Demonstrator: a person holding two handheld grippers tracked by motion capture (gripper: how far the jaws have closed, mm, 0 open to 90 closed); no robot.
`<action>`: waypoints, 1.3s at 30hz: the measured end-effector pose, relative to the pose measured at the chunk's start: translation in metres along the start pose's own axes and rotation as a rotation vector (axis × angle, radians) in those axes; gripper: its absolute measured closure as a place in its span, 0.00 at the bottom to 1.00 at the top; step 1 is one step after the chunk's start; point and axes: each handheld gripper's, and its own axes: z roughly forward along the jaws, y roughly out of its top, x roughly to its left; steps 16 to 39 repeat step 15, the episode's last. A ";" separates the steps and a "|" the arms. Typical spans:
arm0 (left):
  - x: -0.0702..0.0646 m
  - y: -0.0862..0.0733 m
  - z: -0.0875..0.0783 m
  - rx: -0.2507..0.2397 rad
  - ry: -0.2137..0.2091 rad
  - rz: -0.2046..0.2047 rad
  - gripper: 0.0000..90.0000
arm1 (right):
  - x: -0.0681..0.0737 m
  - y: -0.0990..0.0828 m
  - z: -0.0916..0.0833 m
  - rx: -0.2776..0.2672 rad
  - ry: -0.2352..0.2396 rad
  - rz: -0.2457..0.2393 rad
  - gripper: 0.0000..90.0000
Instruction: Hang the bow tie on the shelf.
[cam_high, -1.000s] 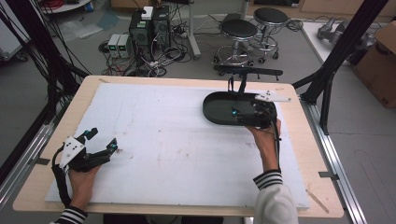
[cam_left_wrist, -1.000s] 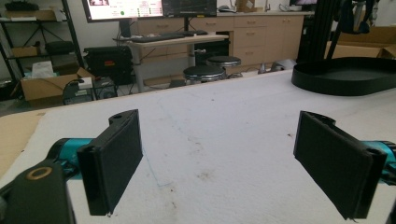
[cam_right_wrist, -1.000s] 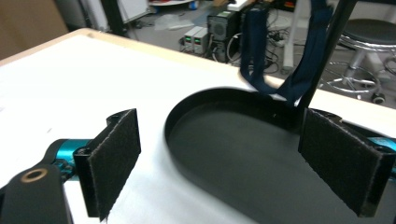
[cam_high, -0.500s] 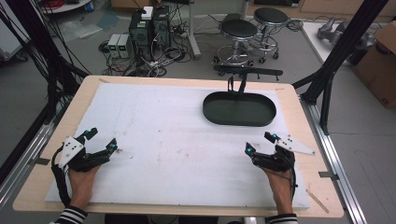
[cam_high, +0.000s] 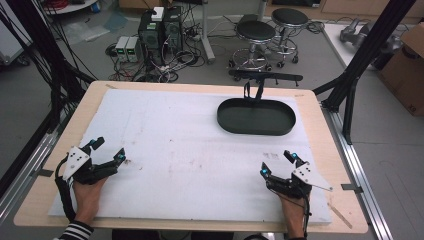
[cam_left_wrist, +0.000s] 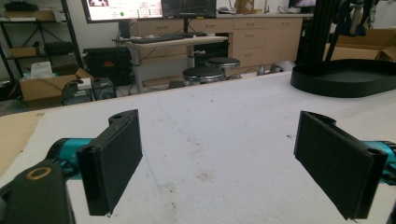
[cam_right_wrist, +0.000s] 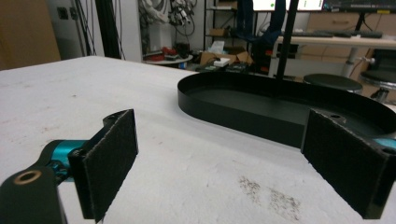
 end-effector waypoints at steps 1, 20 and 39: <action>0.000 0.000 0.000 0.001 0.000 0.000 0.17 | 0.001 -0.001 0.000 0.008 0.001 -0.007 0.11; -0.001 0.000 0.000 -0.002 -0.002 0.006 0.17 | 0.000 -0.002 0.000 -0.016 -0.018 -0.012 0.11; -0.001 0.000 0.000 -0.002 -0.002 0.006 0.17 | 0.000 -0.002 0.000 -0.016 -0.018 -0.012 0.11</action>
